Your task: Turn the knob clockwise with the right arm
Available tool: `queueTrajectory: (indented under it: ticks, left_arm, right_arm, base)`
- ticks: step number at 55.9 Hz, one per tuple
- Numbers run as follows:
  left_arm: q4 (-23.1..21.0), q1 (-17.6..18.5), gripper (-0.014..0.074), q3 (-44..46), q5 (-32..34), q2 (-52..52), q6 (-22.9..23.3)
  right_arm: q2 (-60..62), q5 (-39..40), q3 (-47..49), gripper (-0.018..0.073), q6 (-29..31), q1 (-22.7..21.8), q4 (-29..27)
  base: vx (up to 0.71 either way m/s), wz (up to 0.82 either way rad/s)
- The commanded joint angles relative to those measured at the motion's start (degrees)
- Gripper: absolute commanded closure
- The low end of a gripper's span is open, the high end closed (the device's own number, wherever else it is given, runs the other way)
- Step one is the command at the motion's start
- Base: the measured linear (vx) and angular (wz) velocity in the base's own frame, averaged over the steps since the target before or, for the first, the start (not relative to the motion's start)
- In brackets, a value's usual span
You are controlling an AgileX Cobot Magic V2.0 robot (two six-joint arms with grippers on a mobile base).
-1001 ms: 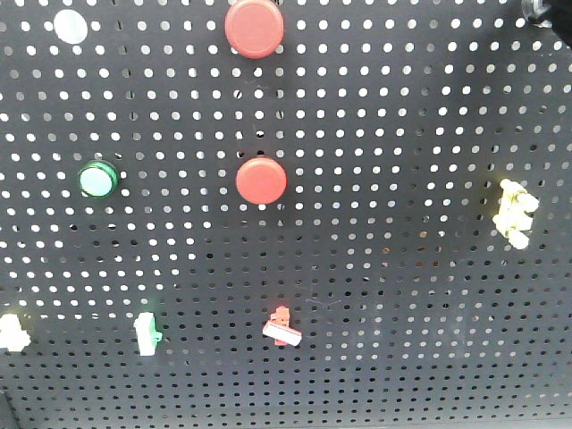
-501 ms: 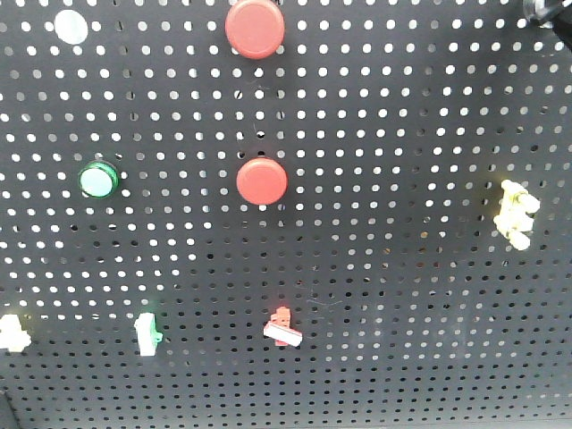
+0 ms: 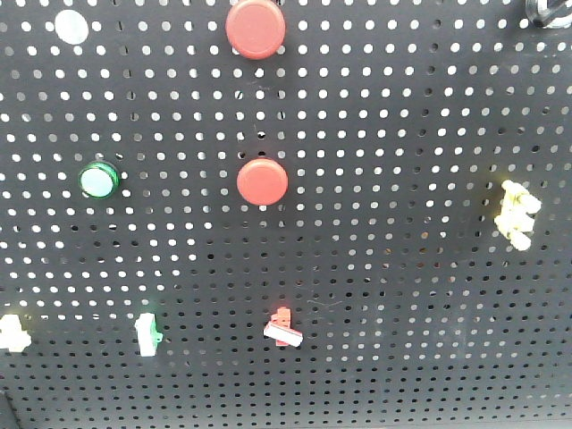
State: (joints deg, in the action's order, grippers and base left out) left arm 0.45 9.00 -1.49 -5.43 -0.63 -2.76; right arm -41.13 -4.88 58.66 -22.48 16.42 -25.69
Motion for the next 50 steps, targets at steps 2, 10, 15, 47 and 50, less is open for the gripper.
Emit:
queueTrajectory:
  ticks: [2, 10, 15, 47, 50]
  left_arm:
    - [-0.45, 0.39, 0.0594, -1.12, 4.9, -0.96, 0.17]
    - [-0.45, 0.39, 0.0594, -1.12, 4.9, -0.96, 0.17]
    - [-0.45, 0.39, 0.0594, -1.12, 4.9, -0.96, 0.17]
    - [-0.45, 0.39, 0.0594, -1.12, 4.9, -0.96, 0.17]
    - [-0.45, 0.39, 0.0594, -1.12, 4.9, -0.96, 0.17]
  right_arm:
    - [2.87, 2.96, -1.1, 0.0167, 0.71, 0.06, 0.65]
    - [5.23, 2.5, -3.47, 0.0167, 0.71, 0.06, 0.65]
    - [5.49, 2.6, -3.65, 0.0167, 0.71, 0.06, 0.65]
    - [22.55, 6.37, -26.56, 0.0531, 29.82, -17.24, 15.3]
    - [26.01, 6.69, -31.6, 0.0575, 31.64, -19.32, 16.77]
  base:
    - [0.0, 0.0]
    - [0.0, 0.0]
    - [0.0, 0.0]
    - [0.0, 0.0]
    - [0.0, 0.0]
